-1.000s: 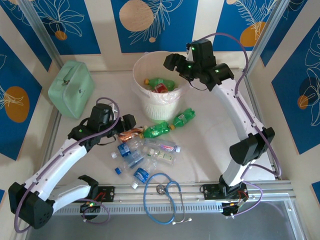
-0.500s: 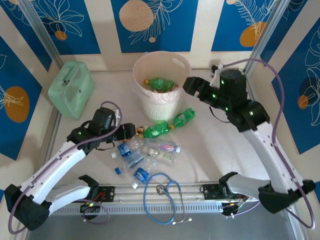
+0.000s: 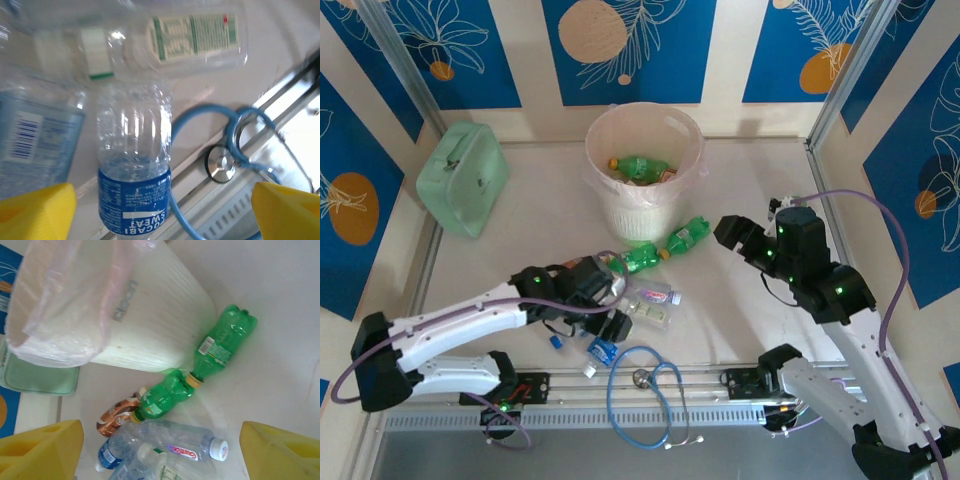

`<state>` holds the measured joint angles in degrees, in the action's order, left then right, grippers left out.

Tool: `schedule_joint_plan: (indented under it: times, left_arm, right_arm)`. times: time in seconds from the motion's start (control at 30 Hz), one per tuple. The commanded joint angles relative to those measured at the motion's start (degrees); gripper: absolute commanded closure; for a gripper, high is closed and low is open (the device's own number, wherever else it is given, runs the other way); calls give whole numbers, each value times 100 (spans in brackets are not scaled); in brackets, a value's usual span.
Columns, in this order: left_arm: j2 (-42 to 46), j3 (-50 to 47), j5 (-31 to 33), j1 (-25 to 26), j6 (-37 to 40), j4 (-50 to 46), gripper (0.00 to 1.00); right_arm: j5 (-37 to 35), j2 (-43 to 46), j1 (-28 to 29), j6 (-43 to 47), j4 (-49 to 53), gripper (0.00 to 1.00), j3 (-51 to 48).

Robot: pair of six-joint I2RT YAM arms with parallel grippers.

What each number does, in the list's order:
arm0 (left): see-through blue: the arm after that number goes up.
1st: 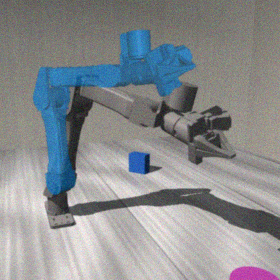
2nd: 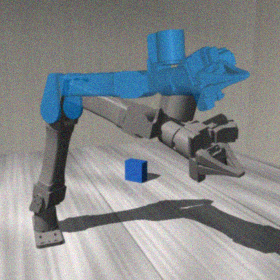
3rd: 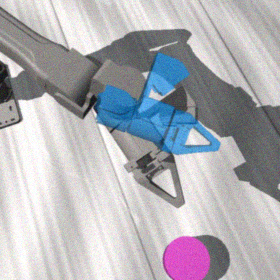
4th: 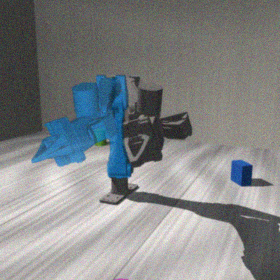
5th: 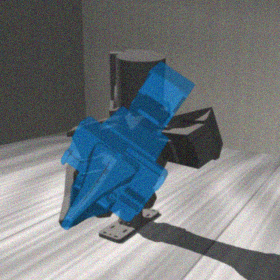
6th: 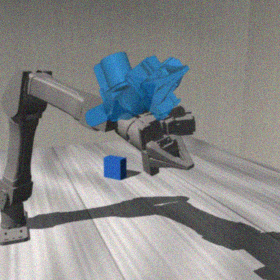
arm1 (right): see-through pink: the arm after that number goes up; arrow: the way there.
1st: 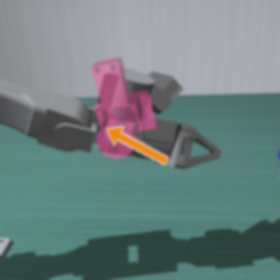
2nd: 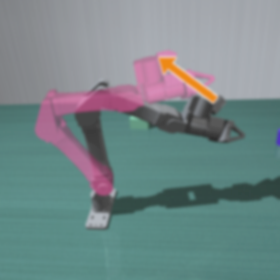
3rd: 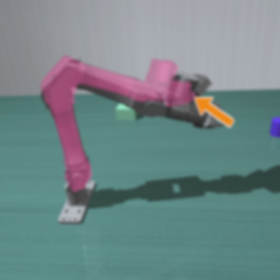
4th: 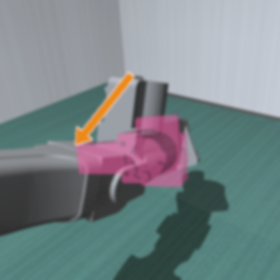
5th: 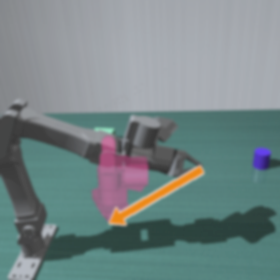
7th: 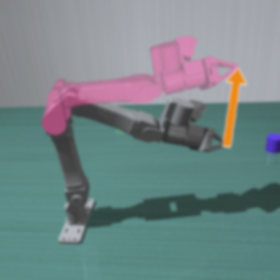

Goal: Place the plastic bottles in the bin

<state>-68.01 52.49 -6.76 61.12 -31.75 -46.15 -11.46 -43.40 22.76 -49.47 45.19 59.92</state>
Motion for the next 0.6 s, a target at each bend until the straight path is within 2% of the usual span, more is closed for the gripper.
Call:
schedule_joint_plan:
  times: [0.0, 0.17, 0.57]
  left_arm:
    - [-393, 254, 57, 268, 333, -296, 10]
    - [-896, 336, 222, 400, 432, -280, 9]
    - [-2129, 645, 688, 437, 701, -430, 16]
  right_arm:
    - [147, 180, -93, -210, 94, 18, -176]
    - [180, 197, -132, -260, 139, 18, -259]
    - [245, 367, -296, -322, 173, 18, -389]
